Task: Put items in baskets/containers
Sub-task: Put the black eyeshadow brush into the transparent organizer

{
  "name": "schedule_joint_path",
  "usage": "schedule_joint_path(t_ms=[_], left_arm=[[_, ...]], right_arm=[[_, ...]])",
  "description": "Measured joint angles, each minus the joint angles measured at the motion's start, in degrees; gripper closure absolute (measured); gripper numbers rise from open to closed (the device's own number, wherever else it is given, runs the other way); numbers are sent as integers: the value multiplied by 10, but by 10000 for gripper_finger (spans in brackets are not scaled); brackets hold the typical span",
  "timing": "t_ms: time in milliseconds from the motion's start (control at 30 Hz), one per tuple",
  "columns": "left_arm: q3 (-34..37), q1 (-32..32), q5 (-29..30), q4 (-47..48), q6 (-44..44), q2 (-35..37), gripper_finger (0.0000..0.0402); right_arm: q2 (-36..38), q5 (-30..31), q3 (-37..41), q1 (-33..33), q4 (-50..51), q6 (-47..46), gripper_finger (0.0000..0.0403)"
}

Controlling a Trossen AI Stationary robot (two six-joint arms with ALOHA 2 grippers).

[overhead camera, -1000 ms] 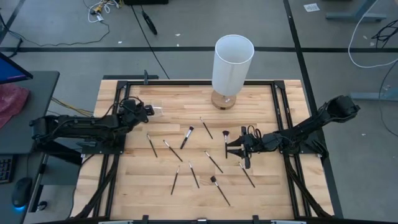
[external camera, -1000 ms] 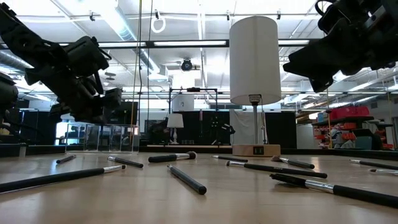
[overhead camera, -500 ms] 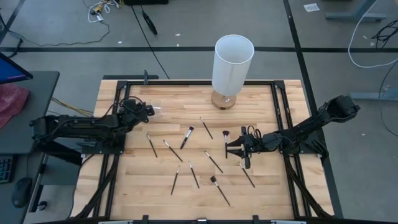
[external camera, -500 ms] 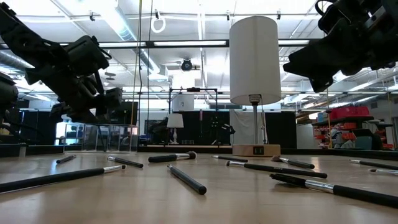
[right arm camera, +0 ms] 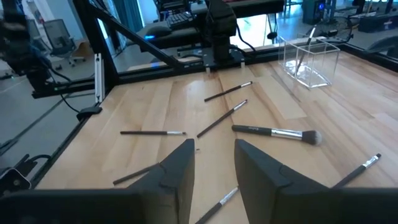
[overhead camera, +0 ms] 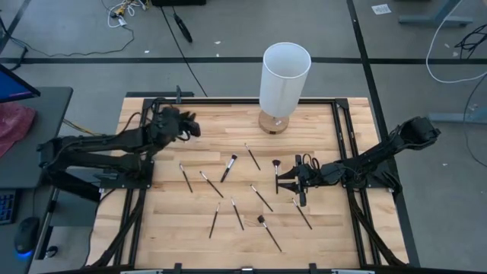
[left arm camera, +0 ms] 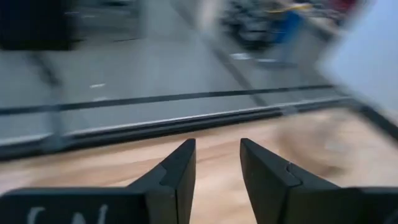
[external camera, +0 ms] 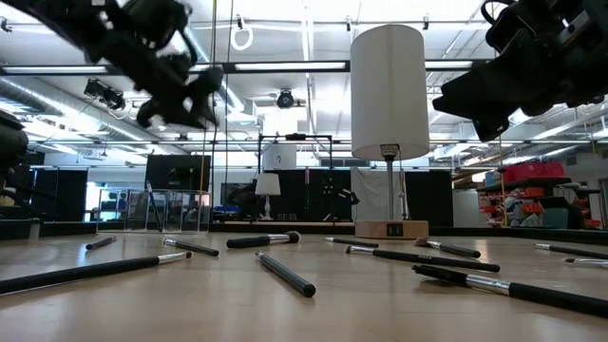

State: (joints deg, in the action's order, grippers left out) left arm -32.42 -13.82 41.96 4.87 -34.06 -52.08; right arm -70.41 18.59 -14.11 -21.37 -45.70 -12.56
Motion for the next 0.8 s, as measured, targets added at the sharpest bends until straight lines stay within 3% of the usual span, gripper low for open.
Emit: schedule_joint_path(t_ms=[167, 333, 600, 800], left_arm=[[-48, 115, -17, -1, 32, -25, 298], [-58, 239, -20, -21, -19, -101, 326], [-59, 385, 62, -141, -111, -280, 363], [-59, 472, 108, -183, -196, -355, 389]], right_arm=[[0, 0, 0, 0, 21, 0, 288], [0, 0, 0, 0, 25, 12, 288], [0, 0, 0, 2, 27, 13, 288], [0, 0, 0, 2, 30, 16, 288]])
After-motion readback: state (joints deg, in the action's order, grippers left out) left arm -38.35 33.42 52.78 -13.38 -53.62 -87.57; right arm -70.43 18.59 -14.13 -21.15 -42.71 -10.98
